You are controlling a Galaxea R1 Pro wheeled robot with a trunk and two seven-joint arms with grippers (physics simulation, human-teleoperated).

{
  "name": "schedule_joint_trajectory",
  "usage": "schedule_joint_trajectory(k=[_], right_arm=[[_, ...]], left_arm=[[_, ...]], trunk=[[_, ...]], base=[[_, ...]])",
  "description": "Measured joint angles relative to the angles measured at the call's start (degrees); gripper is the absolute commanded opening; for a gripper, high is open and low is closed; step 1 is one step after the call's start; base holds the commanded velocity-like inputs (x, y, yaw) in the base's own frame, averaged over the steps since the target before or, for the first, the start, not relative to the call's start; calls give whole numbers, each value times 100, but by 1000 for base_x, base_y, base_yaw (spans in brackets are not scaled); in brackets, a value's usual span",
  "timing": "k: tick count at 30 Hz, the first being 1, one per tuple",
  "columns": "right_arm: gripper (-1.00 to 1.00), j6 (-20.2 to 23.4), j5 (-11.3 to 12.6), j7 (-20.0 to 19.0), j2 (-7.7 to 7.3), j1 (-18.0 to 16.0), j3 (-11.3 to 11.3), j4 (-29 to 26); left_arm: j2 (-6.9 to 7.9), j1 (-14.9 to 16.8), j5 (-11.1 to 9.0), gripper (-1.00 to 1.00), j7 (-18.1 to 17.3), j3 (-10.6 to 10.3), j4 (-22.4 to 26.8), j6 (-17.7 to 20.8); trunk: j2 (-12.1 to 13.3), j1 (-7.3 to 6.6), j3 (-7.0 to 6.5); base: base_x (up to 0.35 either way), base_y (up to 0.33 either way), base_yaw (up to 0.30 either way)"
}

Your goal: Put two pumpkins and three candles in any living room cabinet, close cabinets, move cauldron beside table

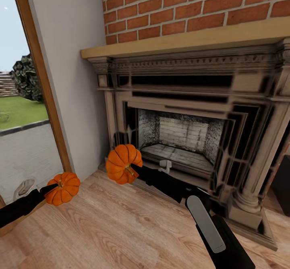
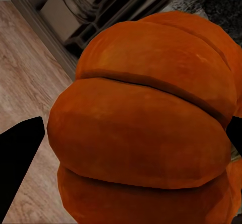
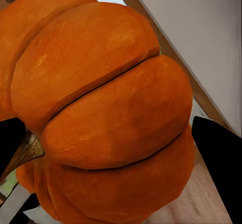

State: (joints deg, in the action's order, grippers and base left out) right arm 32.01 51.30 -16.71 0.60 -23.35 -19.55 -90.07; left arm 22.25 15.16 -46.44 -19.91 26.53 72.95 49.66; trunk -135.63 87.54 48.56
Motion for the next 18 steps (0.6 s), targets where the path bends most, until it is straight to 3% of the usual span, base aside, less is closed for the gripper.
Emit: schedule_joint_trajectory(k=[18], right_arm=[[-100, 3, 14, 94, 8, 0, -2, -1]], left_arm=[[0, 0, 38, -100, 0, 0, 0, 1]], trunk=[[722, -396, -152]], base=[[0, 0, 0]])
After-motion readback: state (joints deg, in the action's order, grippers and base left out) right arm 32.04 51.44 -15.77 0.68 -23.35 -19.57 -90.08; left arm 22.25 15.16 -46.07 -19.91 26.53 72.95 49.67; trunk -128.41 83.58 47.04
